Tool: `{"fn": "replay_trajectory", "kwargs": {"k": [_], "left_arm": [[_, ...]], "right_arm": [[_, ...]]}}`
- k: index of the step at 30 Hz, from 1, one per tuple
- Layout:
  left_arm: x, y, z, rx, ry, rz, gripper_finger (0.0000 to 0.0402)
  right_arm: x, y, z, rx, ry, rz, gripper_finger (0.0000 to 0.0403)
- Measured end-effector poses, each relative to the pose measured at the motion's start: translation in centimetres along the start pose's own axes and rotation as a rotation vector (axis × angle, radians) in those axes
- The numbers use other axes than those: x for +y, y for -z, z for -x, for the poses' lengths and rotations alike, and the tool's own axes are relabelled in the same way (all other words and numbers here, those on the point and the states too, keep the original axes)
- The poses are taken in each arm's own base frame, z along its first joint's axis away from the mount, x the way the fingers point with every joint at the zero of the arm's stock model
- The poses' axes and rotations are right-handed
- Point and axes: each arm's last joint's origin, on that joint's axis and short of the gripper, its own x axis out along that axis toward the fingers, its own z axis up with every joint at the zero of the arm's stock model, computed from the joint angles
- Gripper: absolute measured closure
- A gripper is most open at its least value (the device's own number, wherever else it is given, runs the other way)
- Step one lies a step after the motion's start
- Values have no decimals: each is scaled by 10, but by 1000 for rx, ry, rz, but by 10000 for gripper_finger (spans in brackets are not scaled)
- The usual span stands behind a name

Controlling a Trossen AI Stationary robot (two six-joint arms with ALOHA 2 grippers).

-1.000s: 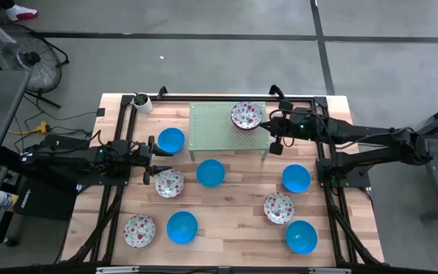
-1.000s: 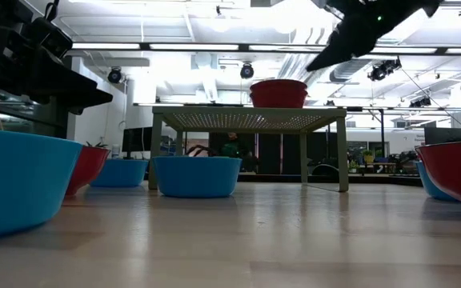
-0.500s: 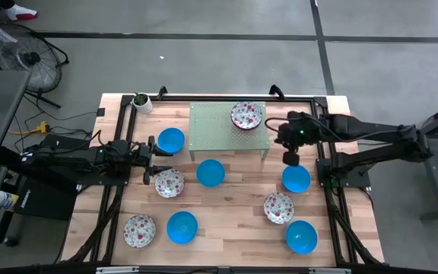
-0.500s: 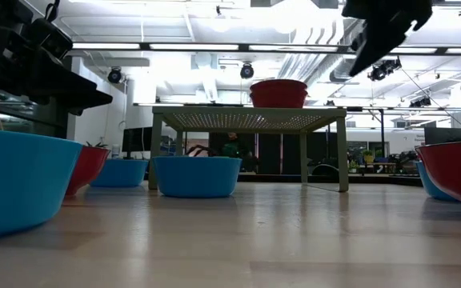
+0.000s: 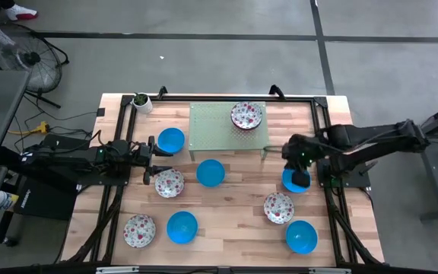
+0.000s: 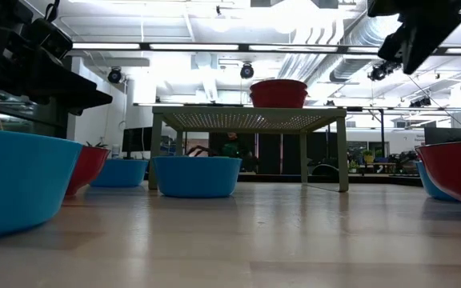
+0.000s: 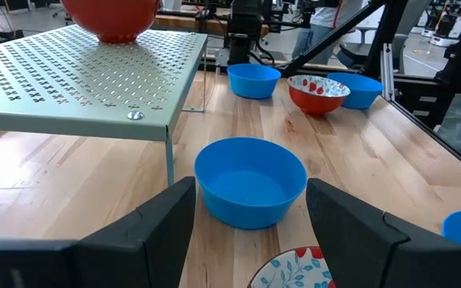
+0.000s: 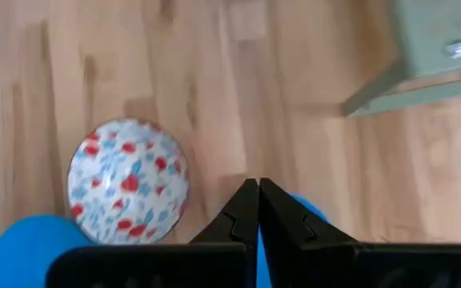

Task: Pick & Place Mini bowls
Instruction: Stack the red bowl on top of the red bowls on the shelf

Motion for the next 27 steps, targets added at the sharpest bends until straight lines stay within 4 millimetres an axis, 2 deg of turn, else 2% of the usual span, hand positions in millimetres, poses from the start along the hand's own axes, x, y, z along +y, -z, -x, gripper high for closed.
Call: {"fn": "replay_trajectory", "kwargs": {"k": [9,16,22,27], "left_arm": [[0,1,0,7,-1,0,168],[0,1,0,7,0,0,168],[0,1,0,7,-1,0,168],[0,1,0,7,-1,0,168]], "right_arm": [[34,1,-33,174,-75,203,403],[60,-1,-60,213,-121,329,402],[70,-3,-83,266,-153,362,398],[71,-3,-96,295,-107,363,367]]}}
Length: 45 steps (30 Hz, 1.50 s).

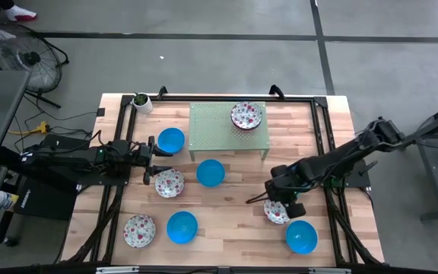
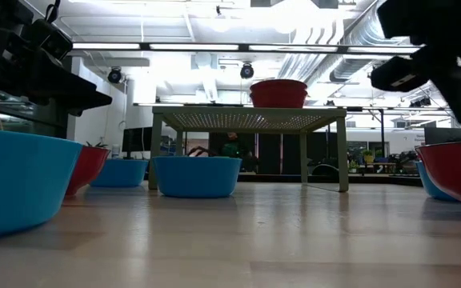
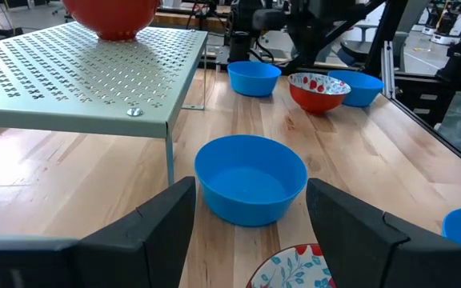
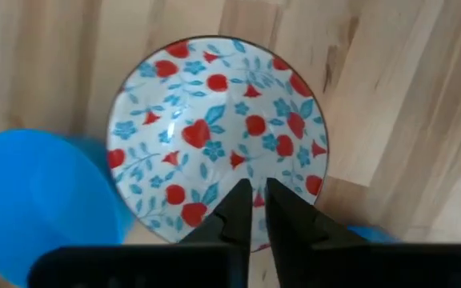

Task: Pick & Place Mini bowls
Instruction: Stack the red bowl on top of the red bowls on the shelf

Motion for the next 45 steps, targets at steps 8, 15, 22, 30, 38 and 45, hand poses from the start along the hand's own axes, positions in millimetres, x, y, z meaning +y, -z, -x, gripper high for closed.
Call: {"fn": "replay_trajectory", "kwargs": {"k": [8,15,22,30,38,45], "left_arm": [[0,0,0,0,0,0,168],[0,0,0,0,0,0,168],[0,0,0,1,0,0,168],[0,0,0,2,0,0,168],[0,0,0,2,0,0,168],[0,0,0,3,0,0,168]], "right_arm": [[-9,-9,-11,-12,61,-21,282],[-16,-13,-20,4,92,-8,267],[-16,-18,-29,5,80,27,286],[-16,-19,-31,3,80,39,306],[-17,-20,-35,9,76,66,326],[-19,-22,-35,4,61,60,353]]}}
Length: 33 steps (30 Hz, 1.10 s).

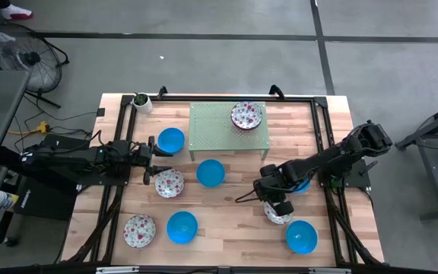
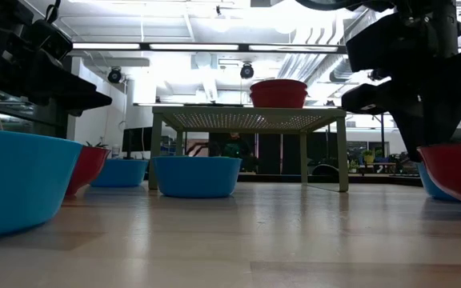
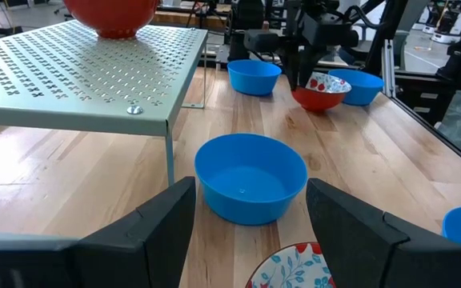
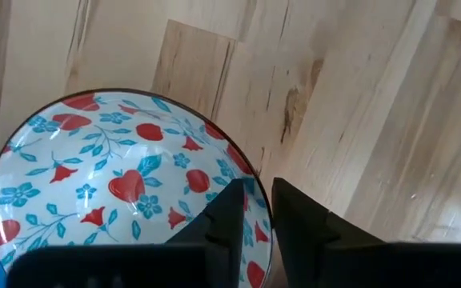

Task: Pick & Place Mini bowls
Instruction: Stack the red bowl on top of the red bowls on the shelf

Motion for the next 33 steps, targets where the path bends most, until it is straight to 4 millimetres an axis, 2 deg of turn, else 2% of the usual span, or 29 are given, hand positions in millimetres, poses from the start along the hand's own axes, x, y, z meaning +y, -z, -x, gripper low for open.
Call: {"fn": "replay_trajectory", "kwargs": {"k": [10,20,33], "left_arm": [[0,0,0,1,0,0,168],[0,0,0,4,0,0,168],[0,0,0,4,0,0,168]], "right_arm": [[2,-3,-5,3,-78,18,396],[0,-5,-3,5,-139,-148,401],[-7,-21,16,-51,-154,-269,402]]}}
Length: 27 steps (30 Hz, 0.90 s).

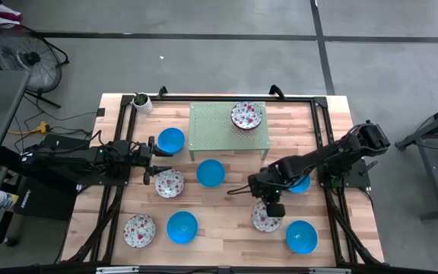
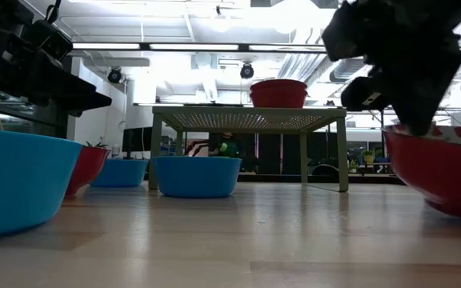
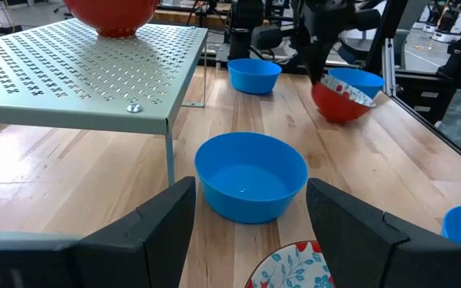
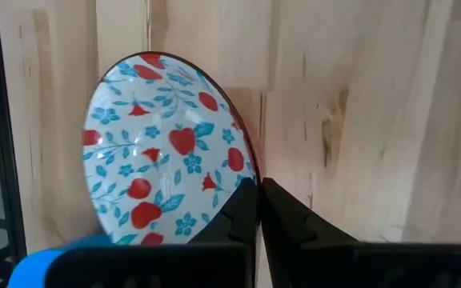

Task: Pick & Place Mini bowls
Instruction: Stack the red bowl on top of the red bowls on the shelf

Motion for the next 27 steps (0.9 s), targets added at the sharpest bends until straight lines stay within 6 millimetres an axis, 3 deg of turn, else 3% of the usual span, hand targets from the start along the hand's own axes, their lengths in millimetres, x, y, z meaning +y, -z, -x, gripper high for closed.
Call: {"fn": "replay_trajectory", "kwargs": {"k": [14,21,27], "left_arm": [[0,0,0,0,0,0,168],[0,0,0,0,0,0,168],[0,0,0,0,0,0,168]], "right_arm": [[-1,-11,17,-40,-6,-31,402],[-1,-21,46,-88,-20,-122,402],[-6,-35,87,-170,-45,-213,402]]}}
